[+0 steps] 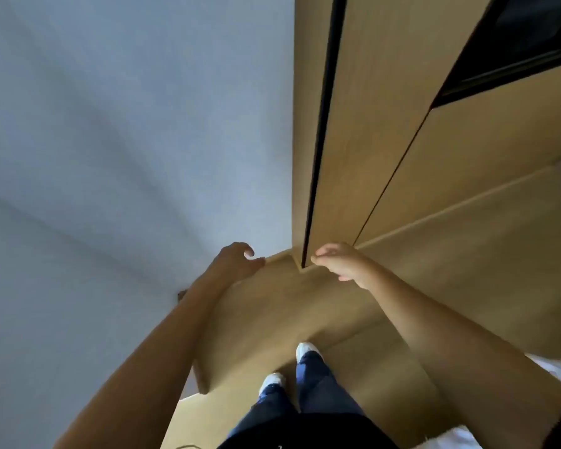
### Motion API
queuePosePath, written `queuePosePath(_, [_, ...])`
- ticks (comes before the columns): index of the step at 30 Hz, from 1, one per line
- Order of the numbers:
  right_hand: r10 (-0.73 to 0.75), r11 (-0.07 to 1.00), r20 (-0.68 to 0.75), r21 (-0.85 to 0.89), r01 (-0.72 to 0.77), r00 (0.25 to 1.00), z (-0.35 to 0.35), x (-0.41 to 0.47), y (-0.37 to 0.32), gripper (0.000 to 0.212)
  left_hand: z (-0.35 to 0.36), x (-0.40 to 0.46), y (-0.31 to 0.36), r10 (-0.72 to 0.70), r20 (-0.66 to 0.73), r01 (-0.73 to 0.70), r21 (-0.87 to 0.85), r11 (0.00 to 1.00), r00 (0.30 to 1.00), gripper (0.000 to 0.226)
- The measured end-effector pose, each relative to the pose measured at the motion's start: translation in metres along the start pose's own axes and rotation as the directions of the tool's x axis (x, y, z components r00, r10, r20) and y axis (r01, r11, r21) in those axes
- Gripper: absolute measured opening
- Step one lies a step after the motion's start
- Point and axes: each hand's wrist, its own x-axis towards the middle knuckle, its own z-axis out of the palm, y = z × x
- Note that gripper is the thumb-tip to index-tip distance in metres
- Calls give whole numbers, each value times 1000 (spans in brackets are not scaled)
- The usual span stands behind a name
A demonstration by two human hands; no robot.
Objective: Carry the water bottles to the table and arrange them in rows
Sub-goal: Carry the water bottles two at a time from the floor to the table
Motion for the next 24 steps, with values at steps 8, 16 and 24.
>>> queuePosePath(8, [161,974,-209,194,-120,965,-30,-47,111,28,60,-8,79,176,187,-209,171,963,966,17])
queuePosePath(16, [342,869,-321,466,-168,883,-126,-55,233,29,168,11,211,300,338,-385,222,896,892,41])
queuePosePath(24, [419,855,-407,479,-201,812,-276,-83,337,8,272,33,362,350,383,-460,247,853,855,36])
